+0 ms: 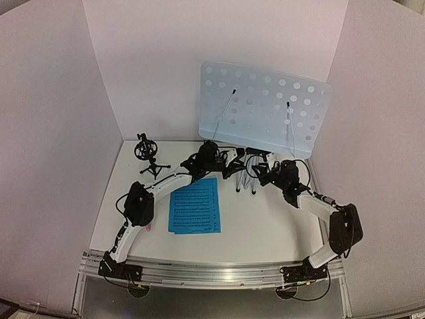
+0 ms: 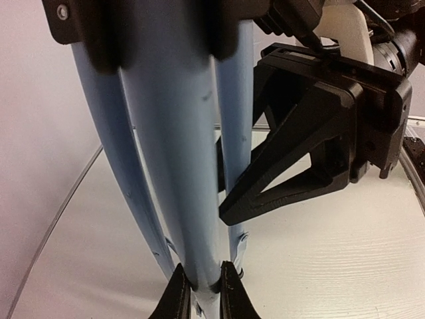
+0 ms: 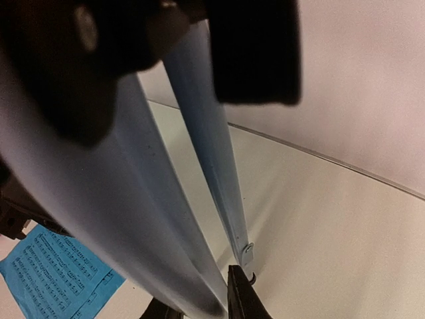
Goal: Set up the instrument practice props
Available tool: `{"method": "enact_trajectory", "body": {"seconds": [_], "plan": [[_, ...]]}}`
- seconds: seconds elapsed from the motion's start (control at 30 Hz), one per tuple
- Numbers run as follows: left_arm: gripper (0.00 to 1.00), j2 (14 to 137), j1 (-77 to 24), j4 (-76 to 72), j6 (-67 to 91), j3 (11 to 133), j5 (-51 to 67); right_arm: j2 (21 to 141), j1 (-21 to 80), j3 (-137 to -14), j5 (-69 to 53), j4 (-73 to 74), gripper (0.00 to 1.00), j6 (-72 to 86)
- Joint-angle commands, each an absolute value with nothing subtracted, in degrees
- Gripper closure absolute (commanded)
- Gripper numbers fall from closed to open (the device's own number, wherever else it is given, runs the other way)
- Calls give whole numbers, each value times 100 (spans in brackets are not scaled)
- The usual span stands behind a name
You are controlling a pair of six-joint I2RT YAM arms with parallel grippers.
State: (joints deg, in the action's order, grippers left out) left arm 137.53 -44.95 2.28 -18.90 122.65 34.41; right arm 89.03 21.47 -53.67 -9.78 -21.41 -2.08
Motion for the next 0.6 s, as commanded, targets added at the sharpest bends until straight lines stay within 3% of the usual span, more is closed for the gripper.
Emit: {"method": "enact_trajectory", "body": {"seconds": [0.0,0.13,0.57], "plan": [[100,13593,-4254,639,-1994,12557,3148,8962,1994,-5586,-1070,-1954,85,-243],[100,13588,-4210,855,-1918,12707,3183,8799,1878,-5642,-1125,-1589,99,-333],[100,13455,-4096,1348,-2575,12451,2964,8082,1739,-5868,-222,-102,100,-1592]]}}
